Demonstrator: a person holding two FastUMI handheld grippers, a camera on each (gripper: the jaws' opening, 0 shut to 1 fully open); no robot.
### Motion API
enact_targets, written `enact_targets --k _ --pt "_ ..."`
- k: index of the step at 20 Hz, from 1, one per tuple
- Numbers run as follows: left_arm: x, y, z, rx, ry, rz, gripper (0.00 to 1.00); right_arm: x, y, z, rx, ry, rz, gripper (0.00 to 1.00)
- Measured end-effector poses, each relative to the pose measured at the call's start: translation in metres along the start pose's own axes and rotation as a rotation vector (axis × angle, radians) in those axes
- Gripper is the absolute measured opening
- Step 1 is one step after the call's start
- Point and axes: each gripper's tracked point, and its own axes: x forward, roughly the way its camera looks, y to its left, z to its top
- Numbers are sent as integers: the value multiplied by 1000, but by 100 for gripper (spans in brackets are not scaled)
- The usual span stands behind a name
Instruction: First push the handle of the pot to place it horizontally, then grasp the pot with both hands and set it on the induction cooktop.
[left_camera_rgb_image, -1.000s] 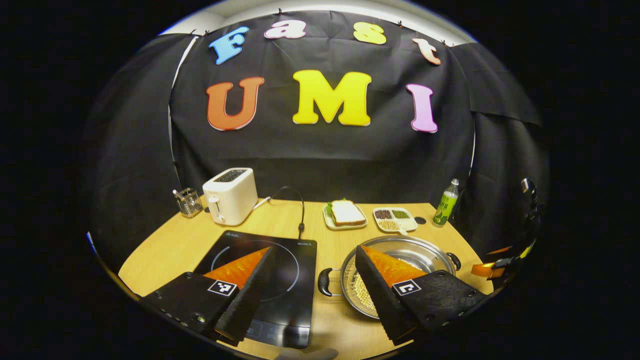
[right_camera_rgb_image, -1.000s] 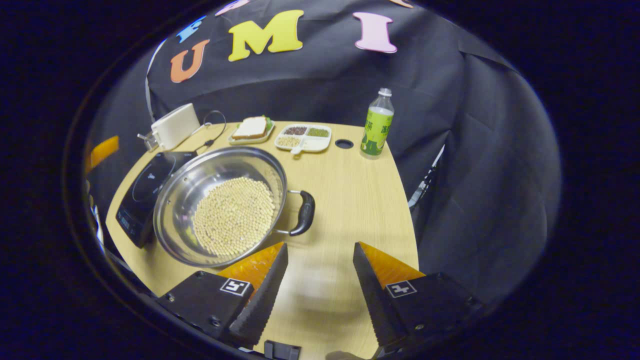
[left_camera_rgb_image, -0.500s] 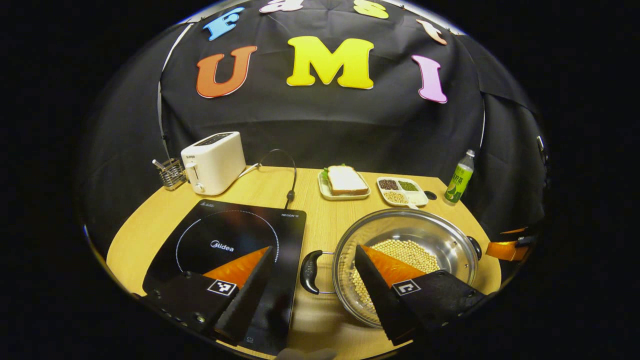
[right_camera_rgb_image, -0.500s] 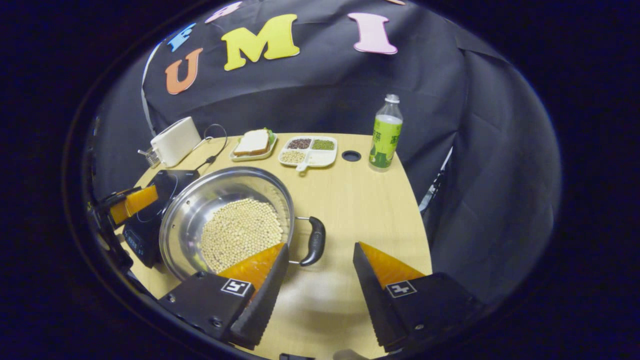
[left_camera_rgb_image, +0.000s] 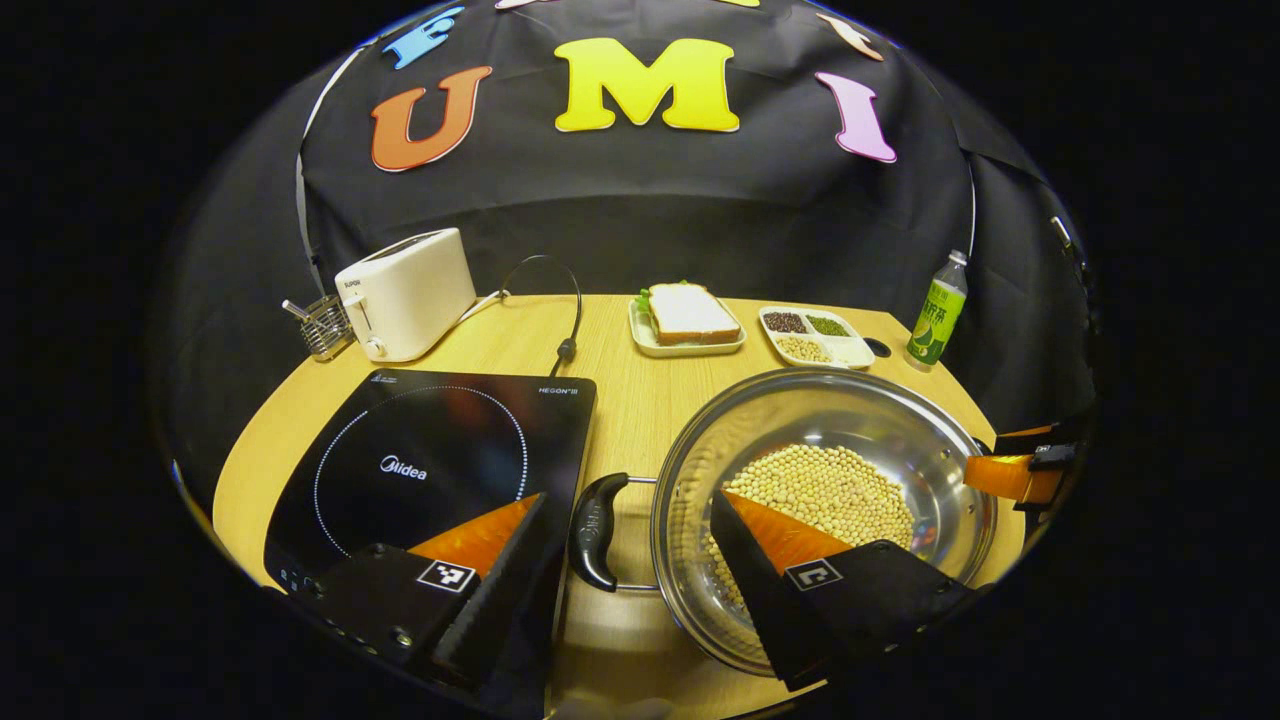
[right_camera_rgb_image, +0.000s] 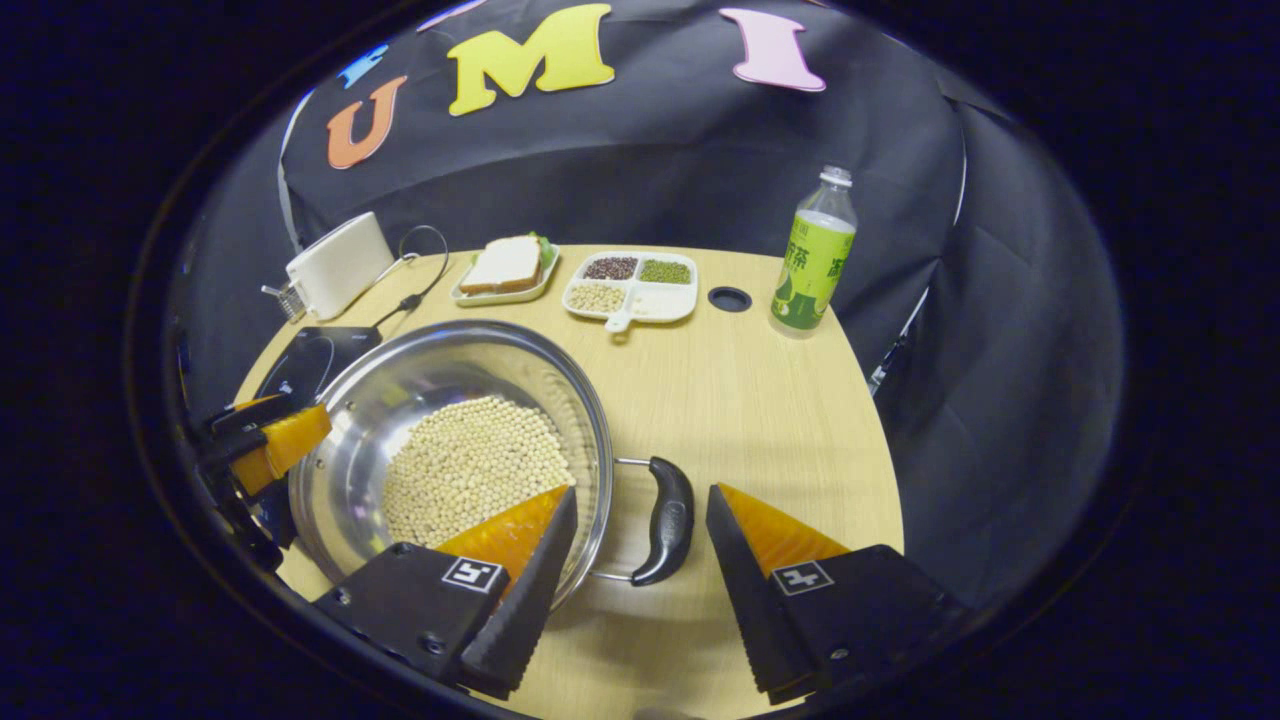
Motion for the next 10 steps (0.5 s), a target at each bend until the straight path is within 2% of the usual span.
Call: enact_targets --k 3,4,5,10 --pt "7 -6 -9 -19 39 -10 97 9 4 -4 13 25 6 83" --pt "10 -5 -7 -13 24 -12 100 12 4 -5 18 28 10 87" --pt "11 -7 -8 -8 25 -9 97 14 4 -7 20 37 5 83" --pt "17 -8 -7 47 31 22 98 24 5 -16 15 82 -16 84"
